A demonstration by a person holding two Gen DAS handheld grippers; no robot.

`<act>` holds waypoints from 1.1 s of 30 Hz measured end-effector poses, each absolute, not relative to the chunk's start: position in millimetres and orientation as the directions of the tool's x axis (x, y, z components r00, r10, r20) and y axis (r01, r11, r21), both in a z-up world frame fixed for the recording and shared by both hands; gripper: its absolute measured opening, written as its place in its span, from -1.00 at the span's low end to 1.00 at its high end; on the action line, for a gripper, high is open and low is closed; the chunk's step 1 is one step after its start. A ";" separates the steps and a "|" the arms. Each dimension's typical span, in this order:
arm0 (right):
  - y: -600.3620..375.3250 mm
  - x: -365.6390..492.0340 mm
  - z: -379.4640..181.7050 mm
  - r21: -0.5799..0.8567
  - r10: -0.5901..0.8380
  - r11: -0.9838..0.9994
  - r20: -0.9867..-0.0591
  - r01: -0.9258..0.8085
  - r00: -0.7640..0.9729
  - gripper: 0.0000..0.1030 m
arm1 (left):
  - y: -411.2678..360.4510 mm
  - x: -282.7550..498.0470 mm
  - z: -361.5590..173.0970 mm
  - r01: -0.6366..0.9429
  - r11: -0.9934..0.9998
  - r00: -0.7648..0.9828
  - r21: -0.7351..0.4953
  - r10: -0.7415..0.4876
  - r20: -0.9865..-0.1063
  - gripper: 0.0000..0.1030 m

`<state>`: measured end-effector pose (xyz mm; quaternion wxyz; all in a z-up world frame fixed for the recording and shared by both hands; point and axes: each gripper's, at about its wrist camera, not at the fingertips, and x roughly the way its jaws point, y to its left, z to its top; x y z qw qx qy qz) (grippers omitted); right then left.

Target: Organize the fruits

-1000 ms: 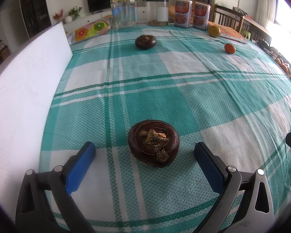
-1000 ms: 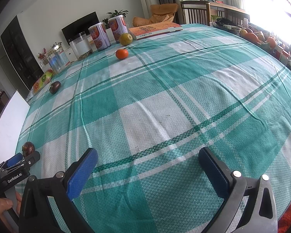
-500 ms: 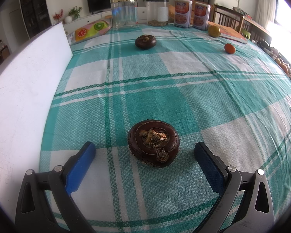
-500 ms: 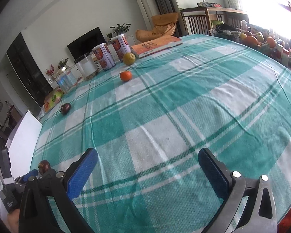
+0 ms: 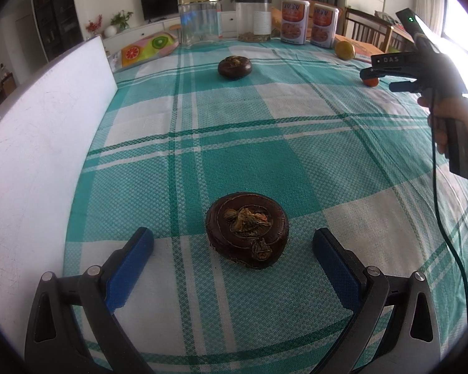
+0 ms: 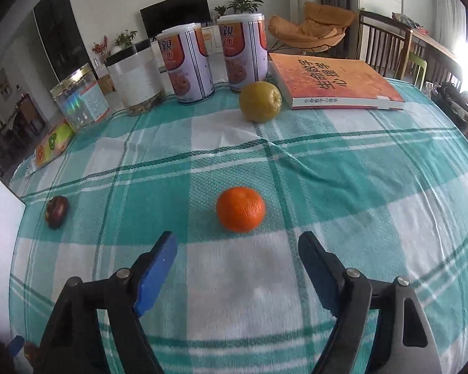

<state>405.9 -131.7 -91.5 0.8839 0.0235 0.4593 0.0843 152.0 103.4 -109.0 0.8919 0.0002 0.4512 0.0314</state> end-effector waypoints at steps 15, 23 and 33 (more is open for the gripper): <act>-126.2 241.4 -57.1 0.236 0.302 0.953 -0.741 -0.187 0.600 -0.38 | 103.3 152.1 -108.8 -0.056 0.998 0.591 0.029 0.057 -0.805 0.99; -118.7 111.0 -76.4 0.222 0.259 0.965 -0.723 -0.141 0.640 -0.37 | 102.5 150.6 -108.1 -0.028 0.999 0.584 0.018 0.031 -0.811 0.96; -129.5 103.0 -78.1 0.239 0.236 0.967 -0.702 -0.090 0.671 -0.36 | 83.8 151.7 -97.5 0.081 0.996 0.569 0.047 -0.008 -0.822 -0.07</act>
